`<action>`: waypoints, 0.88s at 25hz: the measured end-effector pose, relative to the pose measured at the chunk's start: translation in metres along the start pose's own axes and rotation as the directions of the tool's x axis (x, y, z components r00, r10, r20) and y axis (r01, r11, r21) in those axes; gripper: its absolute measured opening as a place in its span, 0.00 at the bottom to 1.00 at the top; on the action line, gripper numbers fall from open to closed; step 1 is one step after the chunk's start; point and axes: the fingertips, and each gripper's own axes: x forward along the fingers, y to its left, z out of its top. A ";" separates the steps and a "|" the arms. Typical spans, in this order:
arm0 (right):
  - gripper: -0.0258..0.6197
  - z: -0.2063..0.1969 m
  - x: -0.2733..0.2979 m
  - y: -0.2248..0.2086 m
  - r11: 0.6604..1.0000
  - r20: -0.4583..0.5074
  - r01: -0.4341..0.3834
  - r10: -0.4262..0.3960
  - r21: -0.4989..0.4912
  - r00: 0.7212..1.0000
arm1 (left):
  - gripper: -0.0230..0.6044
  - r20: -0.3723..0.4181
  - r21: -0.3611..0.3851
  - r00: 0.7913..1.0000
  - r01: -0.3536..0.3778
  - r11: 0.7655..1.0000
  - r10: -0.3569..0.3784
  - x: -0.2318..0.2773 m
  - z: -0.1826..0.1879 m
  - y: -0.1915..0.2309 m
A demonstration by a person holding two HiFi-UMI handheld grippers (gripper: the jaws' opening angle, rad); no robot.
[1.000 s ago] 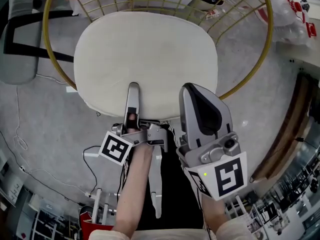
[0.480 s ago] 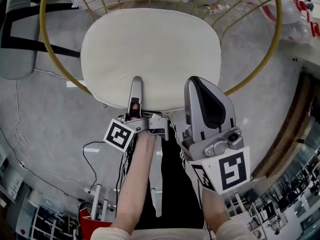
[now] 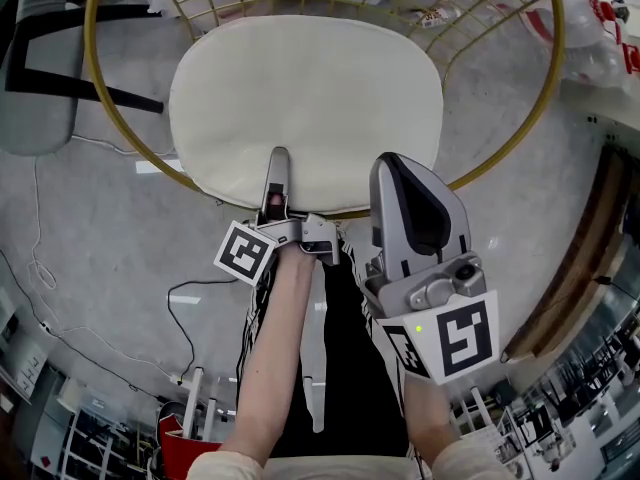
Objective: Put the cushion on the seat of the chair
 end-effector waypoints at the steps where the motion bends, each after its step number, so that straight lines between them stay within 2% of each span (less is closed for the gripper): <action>1: 0.07 -0.001 -0.001 0.001 1.000 -0.002 0.000 0.000 0.001 1.000 | 0.15 0.000 -0.004 1.000 -0.002 1.000 0.002 0.000 0.000 0.001; 14: 0.07 0.005 -0.006 0.011 1.000 0.008 -0.010 0.010 0.008 1.000 | 0.31 -0.007 -0.013 0.999 -0.043 0.999 0.043 -0.004 -0.002 0.002; 18: 0.07 0.014 -0.009 0.014 1.000 0.021 -0.009 0.009 0.007 1.000 | 0.35 -0.018 0.007 0.997 -0.080 0.997 0.080 -0.011 -0.002 0.006; 22: 0.07 0.016 -0.011 0.015 1.000 0.022 -0.012 0.012 -0.003 1.000 | 0.35 -0.022 0.067 0.991 -0.131 0.989 0.133 -0.025 0.001 0.016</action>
